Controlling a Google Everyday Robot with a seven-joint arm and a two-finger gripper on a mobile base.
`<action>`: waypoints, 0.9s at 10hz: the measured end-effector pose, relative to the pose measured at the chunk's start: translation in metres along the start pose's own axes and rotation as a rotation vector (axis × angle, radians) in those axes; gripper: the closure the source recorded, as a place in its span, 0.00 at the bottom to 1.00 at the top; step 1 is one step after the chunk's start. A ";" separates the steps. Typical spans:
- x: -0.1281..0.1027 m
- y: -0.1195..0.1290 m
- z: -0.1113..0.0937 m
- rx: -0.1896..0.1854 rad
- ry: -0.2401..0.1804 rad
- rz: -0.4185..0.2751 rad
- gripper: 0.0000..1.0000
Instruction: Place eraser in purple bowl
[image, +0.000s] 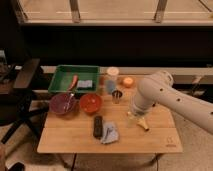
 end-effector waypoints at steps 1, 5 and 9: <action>-0.003 0.000 -0.002 0.019 -0.024 0.030 0.35; -0.055 0.007 0.013 0.041 -0.150 0.118 0.35; -0.092 0.018 0.033 0.096 -0.240 0.191 0.35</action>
